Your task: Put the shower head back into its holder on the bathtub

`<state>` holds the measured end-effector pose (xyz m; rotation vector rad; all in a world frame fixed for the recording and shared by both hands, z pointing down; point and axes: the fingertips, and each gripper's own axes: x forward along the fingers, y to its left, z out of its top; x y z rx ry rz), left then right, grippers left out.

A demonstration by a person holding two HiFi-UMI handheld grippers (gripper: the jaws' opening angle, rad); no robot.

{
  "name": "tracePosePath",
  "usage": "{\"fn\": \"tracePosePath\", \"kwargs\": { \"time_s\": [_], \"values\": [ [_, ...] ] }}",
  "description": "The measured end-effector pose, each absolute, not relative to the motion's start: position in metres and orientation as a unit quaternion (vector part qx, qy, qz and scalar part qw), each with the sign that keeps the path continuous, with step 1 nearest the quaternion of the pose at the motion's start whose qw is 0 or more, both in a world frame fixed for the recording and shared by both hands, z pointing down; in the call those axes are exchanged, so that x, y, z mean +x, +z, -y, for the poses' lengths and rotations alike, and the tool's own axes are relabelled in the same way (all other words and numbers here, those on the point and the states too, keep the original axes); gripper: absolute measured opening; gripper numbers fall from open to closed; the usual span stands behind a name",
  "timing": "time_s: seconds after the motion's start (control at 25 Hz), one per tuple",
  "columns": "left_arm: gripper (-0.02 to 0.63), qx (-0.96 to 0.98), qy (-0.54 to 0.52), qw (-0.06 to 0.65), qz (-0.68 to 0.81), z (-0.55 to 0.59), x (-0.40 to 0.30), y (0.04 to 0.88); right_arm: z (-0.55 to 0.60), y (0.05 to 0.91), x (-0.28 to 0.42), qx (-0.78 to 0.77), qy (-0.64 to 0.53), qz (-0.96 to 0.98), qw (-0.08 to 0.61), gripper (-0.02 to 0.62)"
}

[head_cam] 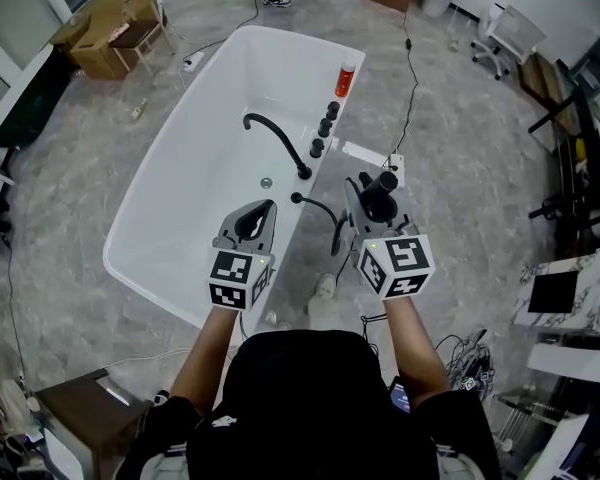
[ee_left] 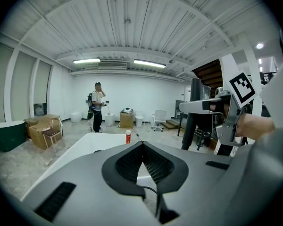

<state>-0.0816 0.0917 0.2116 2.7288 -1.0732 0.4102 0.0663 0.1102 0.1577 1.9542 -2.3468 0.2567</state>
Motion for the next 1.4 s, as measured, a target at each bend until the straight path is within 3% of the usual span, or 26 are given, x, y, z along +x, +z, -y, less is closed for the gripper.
{"fn": "tracePosePath", "kwargs": {
  "time_s": [0.68,1.4],
  "values": [
    [0.014,0.903,0.168,0.119,0.378,0.002,0.024,0.257,-0.008,0.202,0.174,0.615,0.125,0.777,0.048,0.104],
    [0.014,0.902,0.236,0.180,0.314,0.045,0.038,0.359,0.025,0.281,0.187,0.641,0.205,0.736,0.073,0.104]
  ]
}}
